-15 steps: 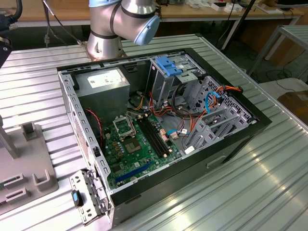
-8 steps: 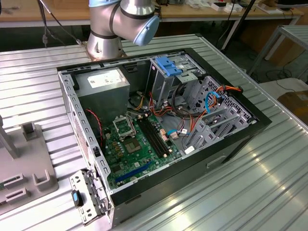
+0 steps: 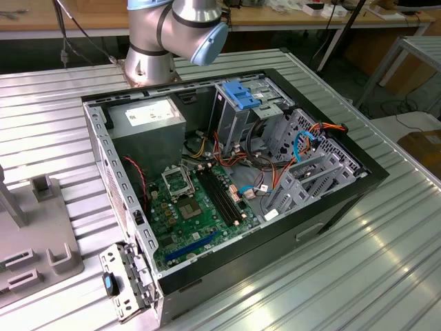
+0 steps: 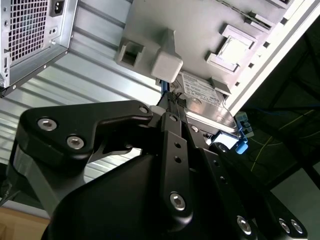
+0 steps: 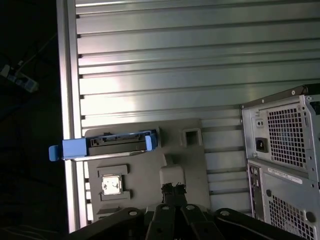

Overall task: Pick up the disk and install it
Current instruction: 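Reach for the disk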

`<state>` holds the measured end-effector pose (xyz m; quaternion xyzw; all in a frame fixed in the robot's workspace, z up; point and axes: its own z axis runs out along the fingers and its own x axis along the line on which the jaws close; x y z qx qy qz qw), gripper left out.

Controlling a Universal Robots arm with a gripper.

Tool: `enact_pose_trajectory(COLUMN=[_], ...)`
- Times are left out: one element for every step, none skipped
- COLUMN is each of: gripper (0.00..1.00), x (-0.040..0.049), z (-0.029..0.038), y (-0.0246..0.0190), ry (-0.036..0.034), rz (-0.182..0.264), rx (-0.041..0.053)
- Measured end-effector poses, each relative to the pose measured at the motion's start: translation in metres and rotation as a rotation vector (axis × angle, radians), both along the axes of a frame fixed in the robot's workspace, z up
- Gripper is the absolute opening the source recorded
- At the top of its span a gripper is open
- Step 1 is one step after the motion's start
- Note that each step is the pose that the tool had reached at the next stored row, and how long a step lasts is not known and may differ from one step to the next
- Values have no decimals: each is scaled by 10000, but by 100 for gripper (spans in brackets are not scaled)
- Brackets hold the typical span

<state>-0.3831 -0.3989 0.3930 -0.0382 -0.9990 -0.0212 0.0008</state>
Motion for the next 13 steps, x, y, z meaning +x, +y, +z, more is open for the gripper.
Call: enact_pose_trajectory(gripper=[11,11,11,11,11,11,11,11,11,11,11,11,11], x=[-24,-60,-101,-147,-167,-185,-206,-212,-214,-215,-215,-216,-218], z=[0,-1,-1,-1,0,0,0,0,-1,0,-1,0,0], y=[0,0,0,0,0,0,-1,0,0,0,0,0,0], ry=[0,-1,-2,-1,-1,0,0,0,-1,-1,-1,0,0], rz=[0,0,1,1,0,0,2,1,1,1,1,1,1], rx=[0,1,1,0,0,0,0,0,1,0,1,0,0])
